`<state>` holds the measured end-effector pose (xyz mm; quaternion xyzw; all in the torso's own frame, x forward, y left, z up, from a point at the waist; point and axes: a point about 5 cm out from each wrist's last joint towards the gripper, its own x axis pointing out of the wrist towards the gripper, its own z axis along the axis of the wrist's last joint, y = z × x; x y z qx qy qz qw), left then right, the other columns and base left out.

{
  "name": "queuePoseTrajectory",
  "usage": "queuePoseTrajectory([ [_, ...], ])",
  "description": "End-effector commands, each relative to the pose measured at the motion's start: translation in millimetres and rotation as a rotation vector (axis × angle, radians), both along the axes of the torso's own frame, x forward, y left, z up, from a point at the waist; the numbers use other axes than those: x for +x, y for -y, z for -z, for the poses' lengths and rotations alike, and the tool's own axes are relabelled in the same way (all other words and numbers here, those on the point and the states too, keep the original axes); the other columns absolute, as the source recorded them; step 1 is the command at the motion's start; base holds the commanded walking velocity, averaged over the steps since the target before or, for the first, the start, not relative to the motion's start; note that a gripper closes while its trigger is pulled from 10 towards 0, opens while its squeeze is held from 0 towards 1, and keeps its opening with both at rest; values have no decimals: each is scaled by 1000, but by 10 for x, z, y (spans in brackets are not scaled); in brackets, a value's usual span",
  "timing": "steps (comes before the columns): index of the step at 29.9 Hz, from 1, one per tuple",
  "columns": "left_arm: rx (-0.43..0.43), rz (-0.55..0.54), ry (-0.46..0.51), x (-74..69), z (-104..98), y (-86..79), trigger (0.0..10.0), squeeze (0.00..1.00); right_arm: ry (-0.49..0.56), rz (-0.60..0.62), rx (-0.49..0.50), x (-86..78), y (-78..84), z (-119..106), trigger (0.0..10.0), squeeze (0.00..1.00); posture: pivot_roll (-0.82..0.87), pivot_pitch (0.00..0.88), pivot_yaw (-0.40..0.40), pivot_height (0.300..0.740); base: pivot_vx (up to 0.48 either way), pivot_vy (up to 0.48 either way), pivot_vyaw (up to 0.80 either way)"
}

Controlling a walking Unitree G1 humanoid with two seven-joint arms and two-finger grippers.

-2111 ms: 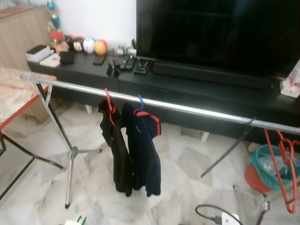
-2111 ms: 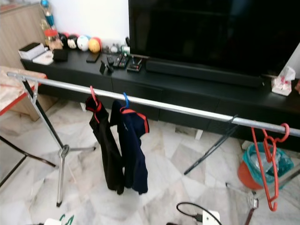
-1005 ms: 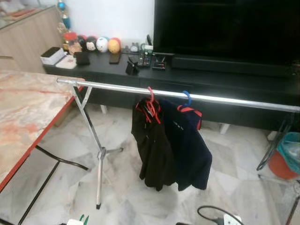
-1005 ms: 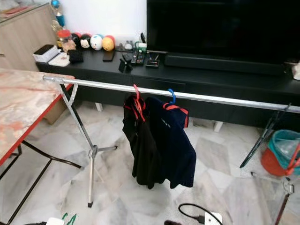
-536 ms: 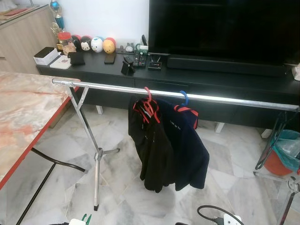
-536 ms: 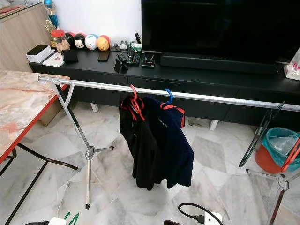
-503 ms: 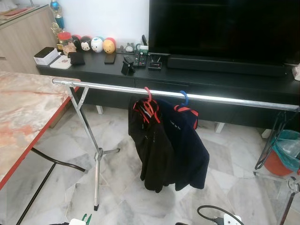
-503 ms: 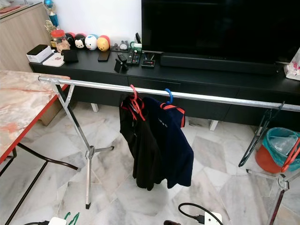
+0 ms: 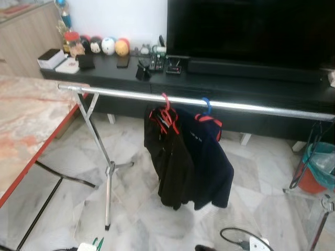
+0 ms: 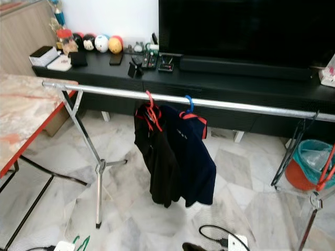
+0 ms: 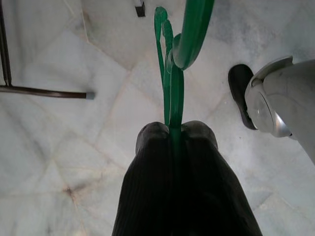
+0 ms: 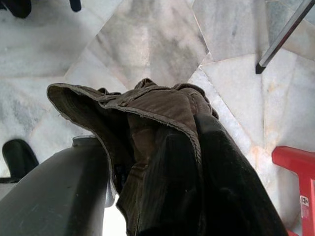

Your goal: Hang hanger

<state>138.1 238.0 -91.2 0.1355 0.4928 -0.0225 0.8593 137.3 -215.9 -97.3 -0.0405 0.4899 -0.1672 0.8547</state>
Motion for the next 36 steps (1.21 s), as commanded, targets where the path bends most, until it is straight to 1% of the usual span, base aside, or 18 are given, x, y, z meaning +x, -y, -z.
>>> queuePoseTrajectory([
  [1, -1, -9, -24, -73, 23, -16, 10000, 0, 7, 13, -5, -23, 23, 0, 10000, 0, 64, 0, 14, 740, -289, 0, 0],
  [6, -1, -5, -16, -47, 14, -16, 10000, 0, 39, 36, 1, 9, 32, -17, 10000, 0, 63, 0, 16, 740, -290, 0, 0],
  [9, -3, -3, -13, -38, 11, -11, 10000, 0, 39, 43, 5, 11, 33, -17, 10000, 0, 63, 0, 17, 740, -285, 0, 0],
  [14, -6, 4, -3, -12, 5, 6, 10000, 0, 44, 41, 9, 18, 24, -19, 10000, 0, 63, 0, 18, 740, -291, 0, -514],
  [22, -12, 13, 9, 18, -1, 35, 10000, 0, 41, 37, 4, 13, 27, -18, 10000, 0, 63, 0, 19, 740, -290, 0, 0],
  [28, -11, 7, 6, 8, 3, 31, 10000, 0, 47, 44, 6, 23, 29, -22, 10000, 0, 66, 0, 18, 740, -289, 0, 0],
  [33, -11, 4, 9, 17, -4, 19, 10000, 0, 58, 47, 13, 49, 18, -30, 10000, 0, 67, 0, 18, 740, -290, 0, -695],
  [36, -10, 4, 9, 17, -4, 17, 10000, 0, 66, 44, 11, 59, 20, -36, 10000, 0, 67, 0, 18, 740, -289, 0, 0],
])
